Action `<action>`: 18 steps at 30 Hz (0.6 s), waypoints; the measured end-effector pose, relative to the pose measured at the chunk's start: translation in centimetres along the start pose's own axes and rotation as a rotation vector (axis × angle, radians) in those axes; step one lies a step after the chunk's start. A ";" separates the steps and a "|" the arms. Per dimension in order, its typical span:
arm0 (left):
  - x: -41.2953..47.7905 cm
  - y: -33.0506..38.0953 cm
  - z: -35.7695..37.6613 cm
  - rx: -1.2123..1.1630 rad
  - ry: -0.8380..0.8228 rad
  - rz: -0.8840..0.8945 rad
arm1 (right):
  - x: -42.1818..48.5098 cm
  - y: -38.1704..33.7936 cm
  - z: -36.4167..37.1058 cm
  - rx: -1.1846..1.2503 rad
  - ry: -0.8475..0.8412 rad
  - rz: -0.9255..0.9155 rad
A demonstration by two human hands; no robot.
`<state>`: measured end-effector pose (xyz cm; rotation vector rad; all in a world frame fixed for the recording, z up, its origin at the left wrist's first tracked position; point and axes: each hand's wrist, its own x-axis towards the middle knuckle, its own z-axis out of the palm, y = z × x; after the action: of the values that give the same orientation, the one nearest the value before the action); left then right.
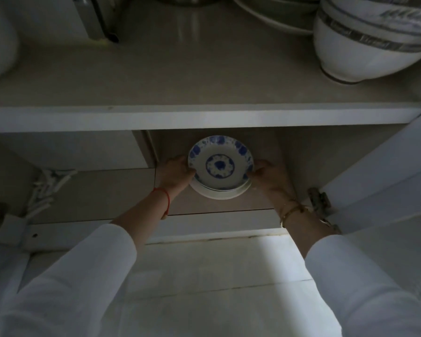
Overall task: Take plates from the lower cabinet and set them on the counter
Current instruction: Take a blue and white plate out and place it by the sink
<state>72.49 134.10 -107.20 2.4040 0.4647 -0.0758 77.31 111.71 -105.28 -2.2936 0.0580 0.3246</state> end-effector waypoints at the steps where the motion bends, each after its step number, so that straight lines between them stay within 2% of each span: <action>1: 0.1 0.0 0.1 0.008 0.006 -0.002 | 0.2 0.0 0.2 -0.039 0.001 -0.016; 10: -0.8 0.3 0.7 -0.097 0.092 0.062 | -0.1 0.2 1.6 -0.143 0.140 -0.150; 14: -1.4 0.2 0.4 -0.214 0.148 0.044 | -0.5 -0.1 1.4 -0.075 0.140 -0.102; 18: -3.0 -0.2 -0.2 -0.245 0.168 0.087 | -3.0 -0.5 1.0 0.002 0.209 -0.121</action>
<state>69.61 133.38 -106.64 2.1936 0.4193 0.2114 74.29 112.60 -104.82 -2.3096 0.0255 0.0223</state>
